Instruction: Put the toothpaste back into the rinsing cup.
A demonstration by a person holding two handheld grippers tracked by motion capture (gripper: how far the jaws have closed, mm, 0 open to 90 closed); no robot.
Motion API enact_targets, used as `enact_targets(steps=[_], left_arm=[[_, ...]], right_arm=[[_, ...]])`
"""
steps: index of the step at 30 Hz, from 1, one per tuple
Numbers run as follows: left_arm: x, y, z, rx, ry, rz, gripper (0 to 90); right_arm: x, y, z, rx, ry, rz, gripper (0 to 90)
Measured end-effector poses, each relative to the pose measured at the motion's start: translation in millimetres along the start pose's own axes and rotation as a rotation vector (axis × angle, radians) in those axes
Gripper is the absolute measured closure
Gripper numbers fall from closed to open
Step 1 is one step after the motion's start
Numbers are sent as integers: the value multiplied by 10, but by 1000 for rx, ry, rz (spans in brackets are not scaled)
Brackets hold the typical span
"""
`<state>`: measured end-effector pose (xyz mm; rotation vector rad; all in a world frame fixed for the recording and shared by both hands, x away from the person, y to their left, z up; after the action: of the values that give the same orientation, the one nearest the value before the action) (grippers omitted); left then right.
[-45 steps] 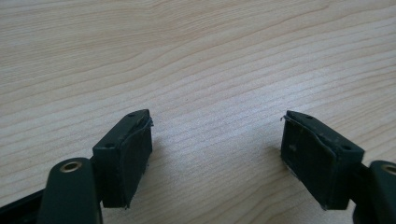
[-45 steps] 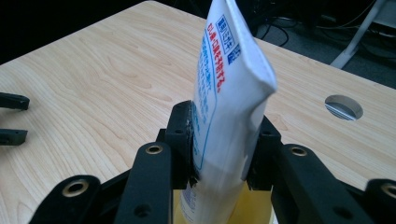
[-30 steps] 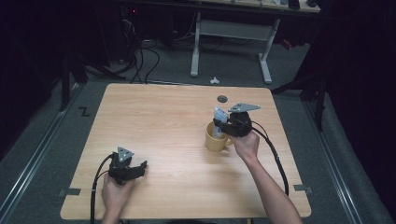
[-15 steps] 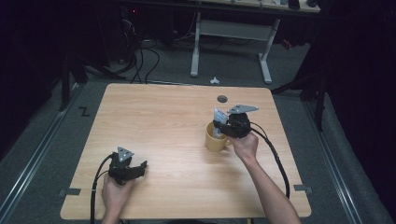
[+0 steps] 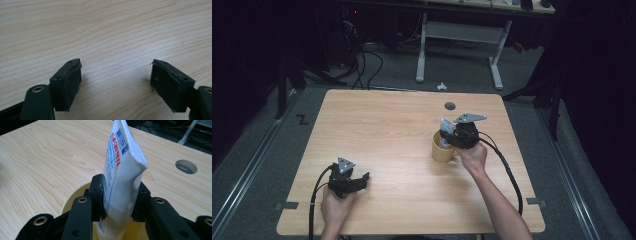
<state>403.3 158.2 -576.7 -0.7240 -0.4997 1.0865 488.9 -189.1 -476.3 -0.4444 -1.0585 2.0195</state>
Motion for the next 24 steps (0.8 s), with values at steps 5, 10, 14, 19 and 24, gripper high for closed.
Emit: enact_targets(steps=[5,10,14,19,24], left_arm=[[0,0,0,0,0,0,249],[0,0,0,1,1,-1,249],[-1,0,0,1,0,0,249],[-1,-1,0,1,0,0,249],[-1,-1,0,1,0,0,249]], right_arm=[[-7,28,-24,8,0,-5,676],[-48,106,-25,7,5,-27,675],[-76,151,-21,14,10,-27,674],[-73,159,-10,14,10,-20,672],[-69,175,12,15,7,-19,661]])
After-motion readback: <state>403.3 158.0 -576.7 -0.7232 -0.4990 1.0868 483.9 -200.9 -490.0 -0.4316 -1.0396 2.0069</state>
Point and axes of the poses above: each handheld gripper's, and its own axes: z roughly backward along the jaws, y roughly out of its underside, x roughly to its left, the point moved 6 cm from there along -z, roughly forward along the jaws, and after that the axes turned 3 degrees about -y, right-handed, at the moved point
